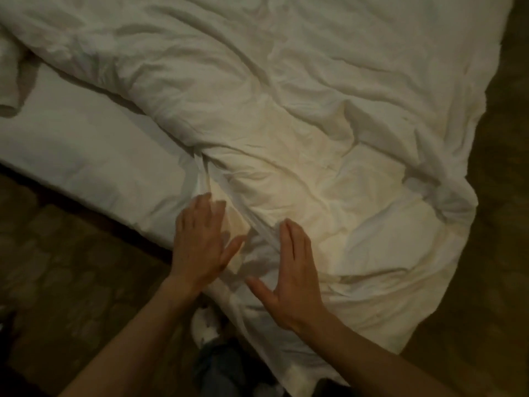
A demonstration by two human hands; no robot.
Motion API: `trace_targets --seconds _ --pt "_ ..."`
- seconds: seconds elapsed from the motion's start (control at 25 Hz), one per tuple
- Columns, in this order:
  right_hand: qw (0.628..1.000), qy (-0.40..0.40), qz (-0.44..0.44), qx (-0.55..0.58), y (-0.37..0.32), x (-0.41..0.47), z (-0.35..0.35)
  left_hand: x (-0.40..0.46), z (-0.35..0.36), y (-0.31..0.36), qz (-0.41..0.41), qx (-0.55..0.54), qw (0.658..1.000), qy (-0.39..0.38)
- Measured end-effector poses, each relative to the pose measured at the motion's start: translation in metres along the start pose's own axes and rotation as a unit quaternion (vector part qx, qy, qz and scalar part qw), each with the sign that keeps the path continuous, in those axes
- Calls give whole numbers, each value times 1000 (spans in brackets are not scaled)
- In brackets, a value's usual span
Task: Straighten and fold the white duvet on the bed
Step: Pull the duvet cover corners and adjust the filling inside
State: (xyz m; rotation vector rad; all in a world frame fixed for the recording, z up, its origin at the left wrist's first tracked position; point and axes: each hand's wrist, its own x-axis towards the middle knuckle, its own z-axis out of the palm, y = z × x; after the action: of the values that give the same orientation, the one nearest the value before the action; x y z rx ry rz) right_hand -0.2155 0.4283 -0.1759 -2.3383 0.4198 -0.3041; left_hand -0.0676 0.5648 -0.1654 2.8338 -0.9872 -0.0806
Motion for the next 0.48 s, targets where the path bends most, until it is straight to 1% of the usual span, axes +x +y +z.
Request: trace_targets --seconds 0.08,0.12,0.2,0.32,0.48 --pt "999 22 25 -11 -10 -3 9 15 4 -27 164 3 986 -37" --pt "998 40 38 -15 -16 -3 13 23 6 -41 226 9 973 -53" --pt "995 66 78 -4 -29 2 24 43 12 -69 323 29 945 -49" --pt "982 93 163 15 -44 -2 52 66 17 -95 396 20 918 -31" --pt "966 140 216 21 -67 -3 83 83 15 -103 478 -13 877 -50"
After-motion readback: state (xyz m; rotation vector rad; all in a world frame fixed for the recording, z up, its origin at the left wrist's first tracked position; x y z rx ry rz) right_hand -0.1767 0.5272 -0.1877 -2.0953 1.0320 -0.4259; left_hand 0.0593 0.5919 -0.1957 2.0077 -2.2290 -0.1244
